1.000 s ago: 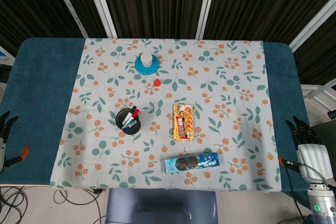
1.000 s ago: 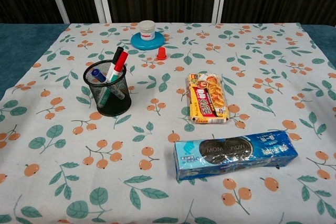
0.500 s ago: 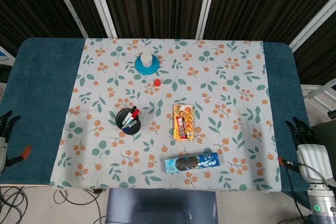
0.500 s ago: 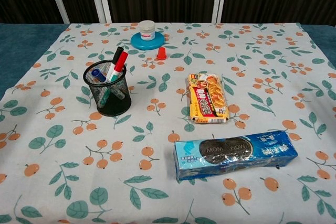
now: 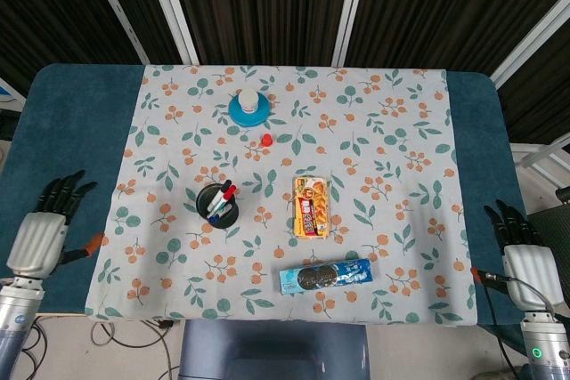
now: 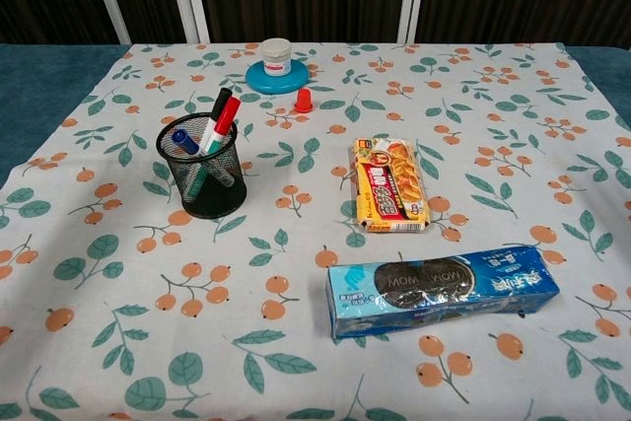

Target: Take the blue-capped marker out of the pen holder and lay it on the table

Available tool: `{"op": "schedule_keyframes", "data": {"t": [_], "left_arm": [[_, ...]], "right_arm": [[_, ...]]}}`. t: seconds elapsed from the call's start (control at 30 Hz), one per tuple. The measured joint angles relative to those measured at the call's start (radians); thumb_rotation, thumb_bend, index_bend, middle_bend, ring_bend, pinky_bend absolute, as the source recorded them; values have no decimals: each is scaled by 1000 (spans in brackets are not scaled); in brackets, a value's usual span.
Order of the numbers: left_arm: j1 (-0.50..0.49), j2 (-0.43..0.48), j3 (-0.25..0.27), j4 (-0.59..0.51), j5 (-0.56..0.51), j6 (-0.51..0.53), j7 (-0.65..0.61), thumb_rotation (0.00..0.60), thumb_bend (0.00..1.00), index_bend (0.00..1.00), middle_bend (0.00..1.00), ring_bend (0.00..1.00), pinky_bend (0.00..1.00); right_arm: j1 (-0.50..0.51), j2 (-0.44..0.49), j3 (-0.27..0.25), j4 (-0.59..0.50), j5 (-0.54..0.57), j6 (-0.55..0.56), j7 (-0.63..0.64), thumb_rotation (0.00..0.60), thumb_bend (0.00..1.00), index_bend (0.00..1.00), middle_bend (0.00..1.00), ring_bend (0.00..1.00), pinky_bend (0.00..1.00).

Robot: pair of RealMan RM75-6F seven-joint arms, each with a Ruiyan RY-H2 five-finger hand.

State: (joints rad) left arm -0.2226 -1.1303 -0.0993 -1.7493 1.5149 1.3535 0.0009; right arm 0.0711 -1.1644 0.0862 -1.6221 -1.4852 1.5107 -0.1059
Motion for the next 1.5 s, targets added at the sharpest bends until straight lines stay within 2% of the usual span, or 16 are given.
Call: {"op": "schedule_keyframes", "data": {"t": [0.27, 0.47, 0.63, 1.03, 1.17, 1.5], "left_arm": [[-131, -69, -52, -48, -125, -172, 105, 600, 215, 207, 3, 0, 0], [-197, -163, -76, -26, -175, -209, 208, 600, 218, 248, 5, 0, 0], [-242, -201, -78, -19, -227, -261, 252, 600, 228, 286, 6, 0, 0], [-303, -298, -71, 27, -250, -273, 318, 600, 262, 316, 11, 0, 0], [-319, -319, -70, 45, -256, -279, 318, 600, 296, 347, 25, 0, 0], [-354, -366, -65, 92, -261, -293, 319, 600, 298, 425, 38, 0, 0]], "right_arm": [[-1, 1, 1, 1, 3, -1, 4, 600, 99, 98, 9, 67, 175], [-2, 2, 1, 1, 4, 0, 5, 600, 99, 98, 9, 67, 175], [-2, 2, 1, 1, 2, 1, 4, 600, 99, 97, 9, 67, 175], [-1, 5, 2, 0, 2, 0, 10, 600, 99, 97, 9, 67, 175], [-1, 5, 3, 0, 3, 0, 11, 600, 99, 98, 9, 67, 175], [-1, 6, 3, 2, 2, 1, 15, 600, 99, 98, 9, 67, 175]]}}
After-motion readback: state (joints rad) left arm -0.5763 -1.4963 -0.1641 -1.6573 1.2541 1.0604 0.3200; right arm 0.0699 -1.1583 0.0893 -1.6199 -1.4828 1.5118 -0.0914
